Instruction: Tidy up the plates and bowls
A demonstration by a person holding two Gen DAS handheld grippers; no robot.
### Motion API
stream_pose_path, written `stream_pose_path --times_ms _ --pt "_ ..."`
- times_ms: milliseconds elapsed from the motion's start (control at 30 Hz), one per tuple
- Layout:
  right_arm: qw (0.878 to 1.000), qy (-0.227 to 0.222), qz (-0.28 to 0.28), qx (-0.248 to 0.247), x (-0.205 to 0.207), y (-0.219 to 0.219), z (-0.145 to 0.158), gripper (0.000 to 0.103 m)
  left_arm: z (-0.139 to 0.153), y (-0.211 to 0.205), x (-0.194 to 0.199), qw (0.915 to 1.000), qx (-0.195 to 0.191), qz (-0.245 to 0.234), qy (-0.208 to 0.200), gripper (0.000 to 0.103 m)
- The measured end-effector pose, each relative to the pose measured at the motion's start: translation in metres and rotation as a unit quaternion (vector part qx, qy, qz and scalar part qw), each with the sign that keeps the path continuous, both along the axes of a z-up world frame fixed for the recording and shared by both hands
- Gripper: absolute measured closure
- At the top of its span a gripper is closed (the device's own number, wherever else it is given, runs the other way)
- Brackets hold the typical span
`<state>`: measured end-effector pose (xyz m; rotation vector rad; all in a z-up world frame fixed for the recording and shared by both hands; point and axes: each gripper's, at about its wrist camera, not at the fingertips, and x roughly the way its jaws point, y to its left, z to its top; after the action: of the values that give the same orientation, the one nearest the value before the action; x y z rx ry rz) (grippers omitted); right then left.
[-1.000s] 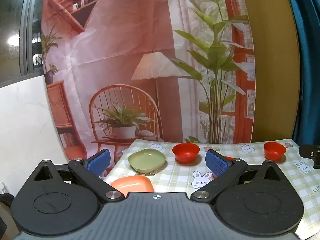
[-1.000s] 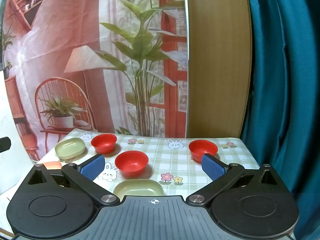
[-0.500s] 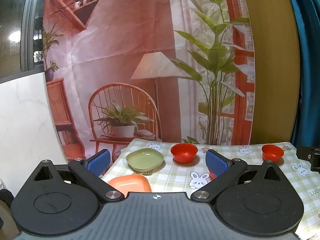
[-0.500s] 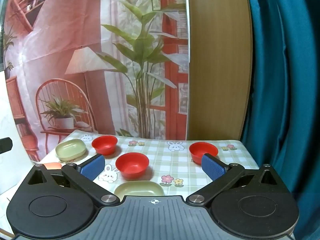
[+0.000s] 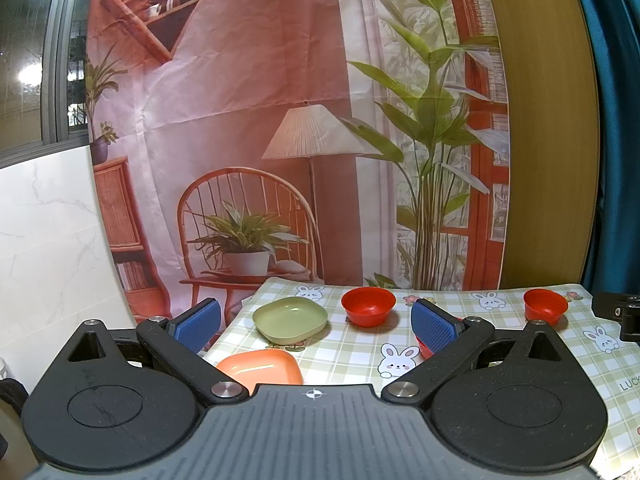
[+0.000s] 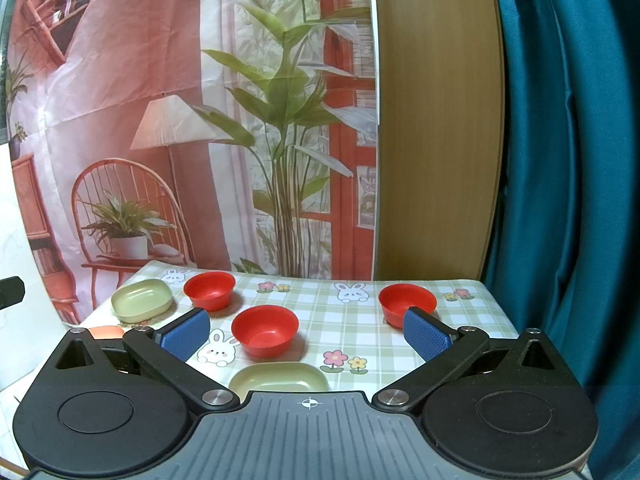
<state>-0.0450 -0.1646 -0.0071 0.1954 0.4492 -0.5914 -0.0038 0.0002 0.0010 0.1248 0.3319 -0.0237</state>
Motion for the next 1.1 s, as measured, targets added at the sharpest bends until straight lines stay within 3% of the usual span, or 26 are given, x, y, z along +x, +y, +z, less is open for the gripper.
stream_pose_path --times_ms 1100 --pt "1.0 -0.002 0.0 -0.002 -0.0005 0.0024 0.0007 0.0 -0.001 0.0026 -0.002 1.0 -0.003 0.001 -0.005 0.001"
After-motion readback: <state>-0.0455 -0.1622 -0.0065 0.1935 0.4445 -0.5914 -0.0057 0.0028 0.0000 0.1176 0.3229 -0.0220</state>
